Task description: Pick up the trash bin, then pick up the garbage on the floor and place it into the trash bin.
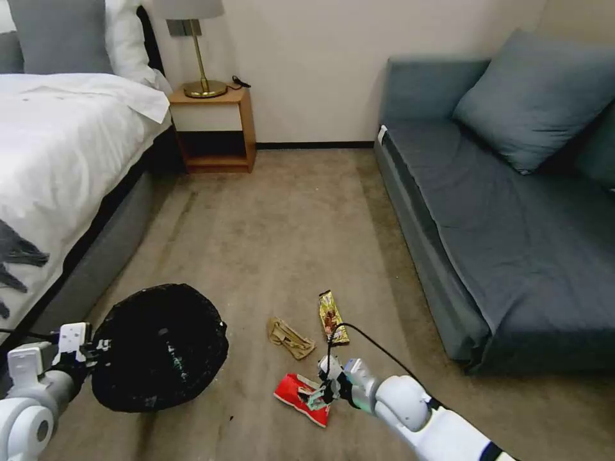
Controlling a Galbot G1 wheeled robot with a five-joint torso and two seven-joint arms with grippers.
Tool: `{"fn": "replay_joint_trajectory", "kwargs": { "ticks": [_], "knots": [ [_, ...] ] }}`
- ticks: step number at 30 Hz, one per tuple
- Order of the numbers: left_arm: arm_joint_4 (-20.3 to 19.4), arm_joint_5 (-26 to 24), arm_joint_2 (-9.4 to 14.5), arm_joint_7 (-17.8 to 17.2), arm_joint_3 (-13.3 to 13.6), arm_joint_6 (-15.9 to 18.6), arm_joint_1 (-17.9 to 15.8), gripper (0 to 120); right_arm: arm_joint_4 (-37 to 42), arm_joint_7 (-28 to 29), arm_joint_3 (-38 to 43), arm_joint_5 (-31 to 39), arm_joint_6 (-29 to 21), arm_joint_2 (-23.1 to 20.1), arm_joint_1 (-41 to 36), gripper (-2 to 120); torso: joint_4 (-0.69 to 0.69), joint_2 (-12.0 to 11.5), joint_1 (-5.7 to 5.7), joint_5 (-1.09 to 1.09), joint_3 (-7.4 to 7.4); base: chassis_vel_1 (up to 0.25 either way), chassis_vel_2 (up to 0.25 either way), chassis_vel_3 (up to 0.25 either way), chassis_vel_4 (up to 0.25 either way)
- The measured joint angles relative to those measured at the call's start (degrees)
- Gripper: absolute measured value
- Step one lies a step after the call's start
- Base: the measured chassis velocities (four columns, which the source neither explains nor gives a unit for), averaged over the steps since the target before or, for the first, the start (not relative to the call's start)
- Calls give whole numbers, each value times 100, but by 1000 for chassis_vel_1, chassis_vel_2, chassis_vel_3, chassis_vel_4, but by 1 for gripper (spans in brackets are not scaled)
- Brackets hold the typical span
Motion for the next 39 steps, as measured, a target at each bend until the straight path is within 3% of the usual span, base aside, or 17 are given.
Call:
{"fn": "replay_joint_trajectory", "kwargs": {
  "ticks": [7, 10, 15, 26, 32, 36, 39],
  "knots": [
    [0, 4, -8, 0, -14, 0, 2, 3, -225, -19, -86, -83, -85, 78, 62, 73, 0, 0, 0, 0, 0, 0, 0, 0, 0],
    [0, 5, -9, -4, -10, 0, -6, 3, -242, -28, -103, -76, -119, 108, 79, 56, -1, 0, 0, 0, 0, 0, 0, 0, 0],
    [2, 7, -10, -6, 2, 0, -12, 3, -274, -26, -107, -77, -128, 134, 83, 43, -1, 0, 0, -1, 0, 0, 0, 0, 0],
    [-8, 8, 11, -13, 34, 0, -32, 3, -51, -44, 81, -26, -91, 87, 4, 0, -1, 0, 0, 0, 0, 0, 0, 0, 0],
    [-10, 3, 41, -14, 48, 0, 2, 3, 341, -64, 193, 92, -59, -91, -122, 0, -1, 0, 0, 1, 0, 0, 0, 0, 0],
    [-15, 0, 27, -14, 86, 0, -12, 3, 1070, -13, 408, 511, -73, -272, -250, 0, -1, 0, 0, 1, 0, 0, 0, 0, 0],
    [-20, -1, 8, -22, 149, 0, -61, 3, 2191, 229, 627, 804, -76, -429, -253, 0, -2, 0, 0, -1, 0, 0, 0, 0, 0]
  ]
}}
